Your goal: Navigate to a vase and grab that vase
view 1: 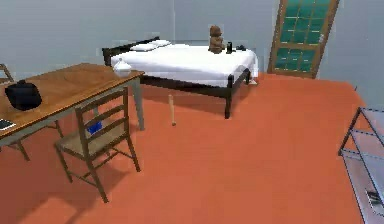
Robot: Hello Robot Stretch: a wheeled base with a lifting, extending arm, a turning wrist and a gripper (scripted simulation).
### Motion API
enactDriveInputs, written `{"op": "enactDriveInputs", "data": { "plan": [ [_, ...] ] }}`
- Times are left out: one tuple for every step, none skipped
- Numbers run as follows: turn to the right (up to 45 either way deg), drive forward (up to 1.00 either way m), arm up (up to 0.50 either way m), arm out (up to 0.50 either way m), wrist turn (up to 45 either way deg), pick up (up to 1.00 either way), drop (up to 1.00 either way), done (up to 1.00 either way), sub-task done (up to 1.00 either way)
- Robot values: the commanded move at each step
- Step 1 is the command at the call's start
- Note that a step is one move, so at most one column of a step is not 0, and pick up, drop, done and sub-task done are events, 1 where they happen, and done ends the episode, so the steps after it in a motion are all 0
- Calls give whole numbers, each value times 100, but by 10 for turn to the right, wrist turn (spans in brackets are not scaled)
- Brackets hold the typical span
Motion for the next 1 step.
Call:
{"op": "enactDriveInputs", "data": {
  "plan": [
    [0, 100, 0, 0, 0, 0, 0, 0, 0]
  ]
}}
